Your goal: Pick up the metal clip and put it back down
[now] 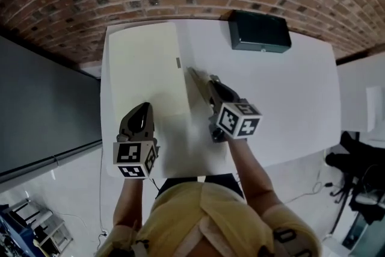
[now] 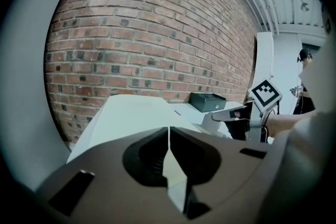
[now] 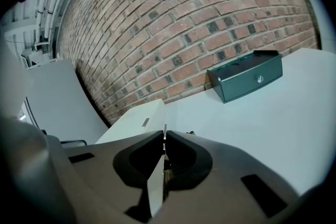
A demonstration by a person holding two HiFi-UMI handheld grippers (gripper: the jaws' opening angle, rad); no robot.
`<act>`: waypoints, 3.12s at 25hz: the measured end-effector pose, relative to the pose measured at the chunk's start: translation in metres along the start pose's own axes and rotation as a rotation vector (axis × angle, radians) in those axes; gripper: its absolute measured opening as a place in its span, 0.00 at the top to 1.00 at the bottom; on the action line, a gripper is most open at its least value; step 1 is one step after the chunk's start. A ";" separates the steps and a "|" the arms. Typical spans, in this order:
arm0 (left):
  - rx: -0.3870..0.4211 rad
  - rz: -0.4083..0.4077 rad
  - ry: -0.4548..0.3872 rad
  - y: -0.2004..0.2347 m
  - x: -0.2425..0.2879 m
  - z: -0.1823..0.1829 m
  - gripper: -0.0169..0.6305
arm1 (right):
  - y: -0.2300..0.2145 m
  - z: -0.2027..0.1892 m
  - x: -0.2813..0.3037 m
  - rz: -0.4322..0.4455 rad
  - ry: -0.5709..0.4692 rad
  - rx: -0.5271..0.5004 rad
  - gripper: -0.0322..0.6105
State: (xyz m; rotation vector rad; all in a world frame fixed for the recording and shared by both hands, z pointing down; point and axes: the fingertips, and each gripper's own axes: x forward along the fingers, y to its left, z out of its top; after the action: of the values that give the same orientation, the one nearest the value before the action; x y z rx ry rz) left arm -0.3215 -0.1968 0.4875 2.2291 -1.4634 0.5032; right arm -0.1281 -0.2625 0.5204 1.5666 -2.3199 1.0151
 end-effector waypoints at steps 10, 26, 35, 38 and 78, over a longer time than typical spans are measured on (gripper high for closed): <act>0.039 -0.004 -0.027 -0.052 0.013 0.019 0.97 | -0.028 0.032 -0.046 0.053 -0.072 0.018 0.92; 0.072 -0.101 -0.061 -0.204 0.088 0.060 0.97 | -0.166 0.090 -0.138 0.003 -0.153 0.053 0.92; 0.107 -0.150 -0.046 -0.288 0.134 0.067 0.97 | -0.261 0.107 -0.186 -0.071 -0.169 0.071 0.92; 0.127 -0.160 -0.040 -0.313 0.144 0.070 0.97 | -0.291 0.115 -0.197 -0.089 -0.189 0.089 0.92; 0.175 -0.273 0.047 -0.437 0.303 0.082 0.97 | -0.513 0.172 -0.203 -0.253 -0.387 0.260 0.92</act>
State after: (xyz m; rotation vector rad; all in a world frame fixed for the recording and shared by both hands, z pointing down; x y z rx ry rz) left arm 0.2024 -0.3185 0.5089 2.4850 -1.1047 0.6082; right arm 0.4463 -0.3263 0.5190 2.2705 -2.1945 1.0613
